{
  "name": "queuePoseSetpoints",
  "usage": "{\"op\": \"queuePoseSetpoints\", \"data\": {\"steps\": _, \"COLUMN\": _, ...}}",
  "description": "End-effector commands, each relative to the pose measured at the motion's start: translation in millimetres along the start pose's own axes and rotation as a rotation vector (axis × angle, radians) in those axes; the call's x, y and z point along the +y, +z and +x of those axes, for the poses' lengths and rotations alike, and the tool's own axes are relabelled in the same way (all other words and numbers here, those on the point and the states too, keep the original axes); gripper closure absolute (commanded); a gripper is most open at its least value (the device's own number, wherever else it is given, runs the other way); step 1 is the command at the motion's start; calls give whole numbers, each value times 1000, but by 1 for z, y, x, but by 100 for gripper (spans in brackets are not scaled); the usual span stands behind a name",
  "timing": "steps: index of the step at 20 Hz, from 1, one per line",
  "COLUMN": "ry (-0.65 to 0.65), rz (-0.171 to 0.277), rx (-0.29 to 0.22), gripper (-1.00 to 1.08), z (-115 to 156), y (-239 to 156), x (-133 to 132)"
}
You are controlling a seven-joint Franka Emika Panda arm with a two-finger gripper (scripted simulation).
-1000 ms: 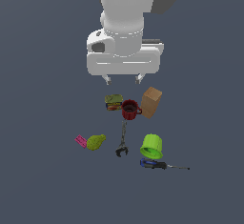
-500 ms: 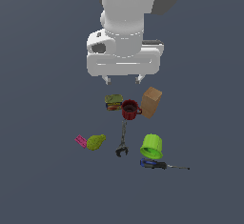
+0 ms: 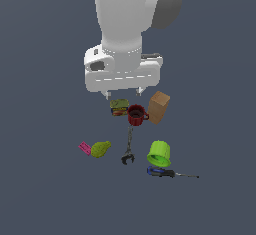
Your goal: Pick up a designated object from a clutter of objects.
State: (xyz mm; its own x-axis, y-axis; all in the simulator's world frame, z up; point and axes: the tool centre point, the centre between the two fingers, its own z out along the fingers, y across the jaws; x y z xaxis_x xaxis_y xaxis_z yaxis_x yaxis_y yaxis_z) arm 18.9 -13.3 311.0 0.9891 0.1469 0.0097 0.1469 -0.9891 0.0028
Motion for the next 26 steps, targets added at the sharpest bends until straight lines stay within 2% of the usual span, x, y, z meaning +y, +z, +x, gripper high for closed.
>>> {"op": "queuePoseSetpoints", "data": {"steps": 1, "ry": -36, "rz": 1, "rx": -1, "gripper": -92, "z": 5, "y": 10, "x": 8}}
{"op": "queuePoseSetpoints", "data": {"steps": 14, "ry": -274, "rz": 8, "rx": -1, "gripper": -92, "z": 30, "y": 77, "x": 64}}
{"op": "queuePoseSetpoints", "data": {"steps": 26, "ry": -496, "rz": 9, "rx": -2, "gripper": -92, "z": 39, "y": 147, "x": 118}}
